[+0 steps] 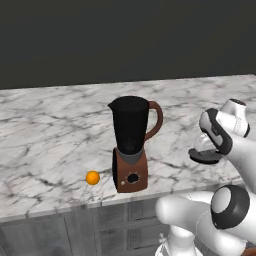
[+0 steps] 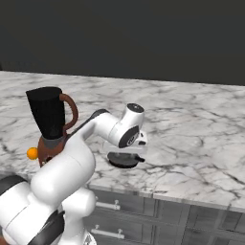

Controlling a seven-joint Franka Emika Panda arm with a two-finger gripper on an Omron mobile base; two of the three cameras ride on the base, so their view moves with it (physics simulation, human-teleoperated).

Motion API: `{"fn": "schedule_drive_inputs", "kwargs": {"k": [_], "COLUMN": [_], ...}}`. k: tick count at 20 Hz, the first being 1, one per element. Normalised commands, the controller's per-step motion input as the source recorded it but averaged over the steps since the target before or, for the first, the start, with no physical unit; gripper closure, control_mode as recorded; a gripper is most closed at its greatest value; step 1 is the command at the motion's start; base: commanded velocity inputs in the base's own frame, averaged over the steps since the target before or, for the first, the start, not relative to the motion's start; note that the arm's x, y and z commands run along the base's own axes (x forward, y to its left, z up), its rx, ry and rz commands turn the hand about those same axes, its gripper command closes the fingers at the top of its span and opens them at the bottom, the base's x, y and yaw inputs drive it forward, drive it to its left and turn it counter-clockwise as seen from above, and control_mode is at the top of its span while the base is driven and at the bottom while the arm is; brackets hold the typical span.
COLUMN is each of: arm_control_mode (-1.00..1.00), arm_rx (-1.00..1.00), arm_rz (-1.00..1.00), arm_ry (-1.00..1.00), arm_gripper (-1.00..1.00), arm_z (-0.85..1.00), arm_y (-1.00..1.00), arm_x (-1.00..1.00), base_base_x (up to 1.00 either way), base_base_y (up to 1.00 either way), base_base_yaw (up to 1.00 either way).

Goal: Open the blender lid, put the orange in the blender, close the lid, and start the blender.

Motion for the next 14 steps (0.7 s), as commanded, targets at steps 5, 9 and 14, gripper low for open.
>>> {"fn": "schedule_drive_inputs", "kwargs": {"k": [5,9,14], "arm_control_mode": [-1.0,-1.0,-1.0], "arm_rx": [0.0,0.0,0.0], "arm_rz": [0.0,0.0,-0.01], "arm_ry": [0.0,-0.02,-0.03], "arm_gripper": [1.0,1.0,1.0], "arm_z": [-0.33,-0.35,-0.34], "arm_y": [0.0,0.0,0.0], "arm_x": [0.11,0.22,0.25], "base_base_x": [0.0,0.0,0.0], "base_base_y": [0.0,0.0,0.0], "base_base_yaw": [0.0,0.0,0.0]}}
